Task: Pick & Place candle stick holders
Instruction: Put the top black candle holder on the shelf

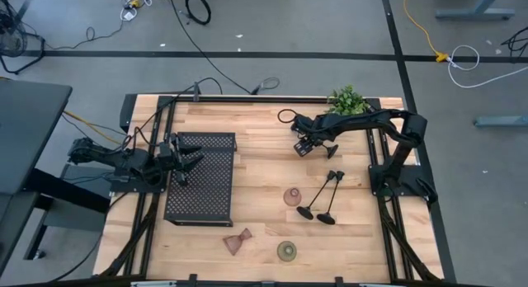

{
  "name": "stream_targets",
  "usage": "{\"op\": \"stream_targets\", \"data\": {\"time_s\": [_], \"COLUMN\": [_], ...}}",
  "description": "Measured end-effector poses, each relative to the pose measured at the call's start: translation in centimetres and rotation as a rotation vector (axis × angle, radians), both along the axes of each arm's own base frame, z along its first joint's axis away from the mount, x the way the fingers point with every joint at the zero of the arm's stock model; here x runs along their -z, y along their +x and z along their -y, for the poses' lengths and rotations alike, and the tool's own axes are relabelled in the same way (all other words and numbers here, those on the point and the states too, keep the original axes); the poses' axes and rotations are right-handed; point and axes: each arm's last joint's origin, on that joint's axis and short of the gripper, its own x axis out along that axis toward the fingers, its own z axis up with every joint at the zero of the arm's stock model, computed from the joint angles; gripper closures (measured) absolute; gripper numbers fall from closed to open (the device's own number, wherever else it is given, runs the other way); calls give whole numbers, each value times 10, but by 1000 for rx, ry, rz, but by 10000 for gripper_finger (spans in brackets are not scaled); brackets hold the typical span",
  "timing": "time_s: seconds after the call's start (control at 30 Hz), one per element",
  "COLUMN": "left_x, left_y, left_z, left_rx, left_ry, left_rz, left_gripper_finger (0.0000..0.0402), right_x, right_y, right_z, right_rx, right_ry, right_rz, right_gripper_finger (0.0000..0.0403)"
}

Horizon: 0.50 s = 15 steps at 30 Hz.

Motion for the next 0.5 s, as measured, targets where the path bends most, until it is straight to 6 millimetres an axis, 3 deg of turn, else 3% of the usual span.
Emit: {"op": "stream_targets", "data": {"time_s": [0.23,0.5], "left_x": [0,0], "left_y": [0,0], "left_z": [0,0], "left_rx": [0,6], "left_ry": [0,1], "left_rz": [0,-1], "left_gripper_finger": [236,236], "right_x": [1,1], "right_y": [0,-2], "right_z": [1,3], "right_rx": [4,4], "right_ry": [0,-4], "right_rz": [-2,-14], "right_gripper_finger": [244,373]}}
